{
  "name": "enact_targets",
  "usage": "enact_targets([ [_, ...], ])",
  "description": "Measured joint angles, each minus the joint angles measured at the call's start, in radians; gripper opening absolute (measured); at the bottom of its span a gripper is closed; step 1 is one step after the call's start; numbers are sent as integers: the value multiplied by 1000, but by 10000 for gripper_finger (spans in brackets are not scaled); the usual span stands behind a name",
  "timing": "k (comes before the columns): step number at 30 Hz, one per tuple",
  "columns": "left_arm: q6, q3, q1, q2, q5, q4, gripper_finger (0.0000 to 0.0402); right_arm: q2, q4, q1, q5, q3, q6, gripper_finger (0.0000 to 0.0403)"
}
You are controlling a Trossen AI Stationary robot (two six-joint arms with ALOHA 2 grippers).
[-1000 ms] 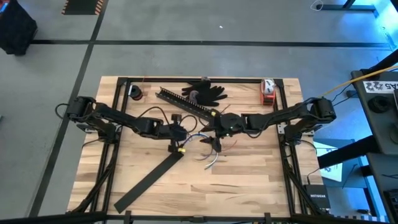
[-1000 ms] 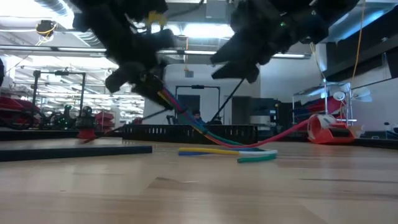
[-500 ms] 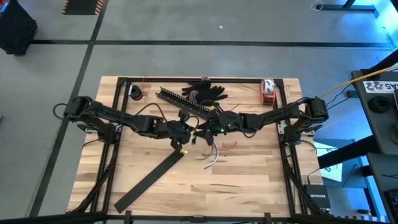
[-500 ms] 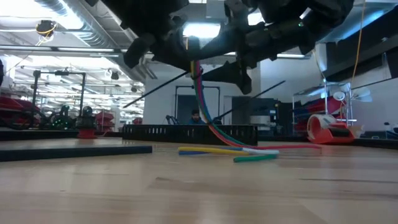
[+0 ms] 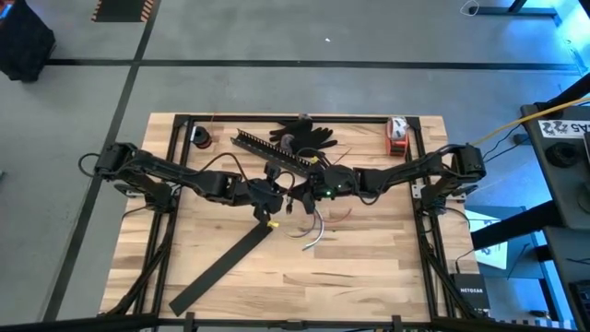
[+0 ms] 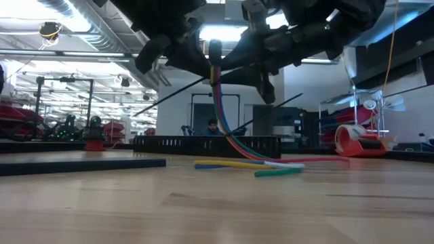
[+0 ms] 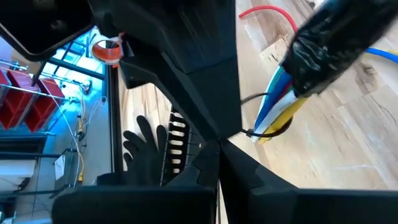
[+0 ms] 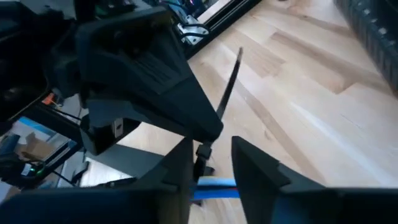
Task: Ziptie cables
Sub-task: Wrap the cable wires together using the black zip tie
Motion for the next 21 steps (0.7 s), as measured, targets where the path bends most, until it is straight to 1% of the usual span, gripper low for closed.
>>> enact_targets([
  [5, 0, 0, 0, 0, 1, 4, 0, 26, 42, 1, -36, 0, 21, 45],
  [7, -5, 0, 0, 0, -2, 4, 0, 26, 41, 1, -33, 0, 9, 18],
  [8, -14, 0, 0, 0, -5, 2, 0, 26, 39, 2, -21, 0, -2, 12],
  [10, -45, 0, 1, 1, -10, 3, 0, 26, 29, 15, 5, 0, -11, 12],
  [13, -95, 0, 16, -8, -48, -3, 0, 25, -3, 52, 46, 1, -19, 7],
  [16, -169, -2, 49, -44, -48, -10, 0, 25, -73, 107, 112, 3, -26, 6],
  [19, -231, 0, 89, -87, -101, -3, 0, 29, -156, 158, 131, -3, -29, 4],
  [21, -263, 1, 118, -100, -118, -6, 0, 47, -167, 190, 151, -3, -29, 3],
])
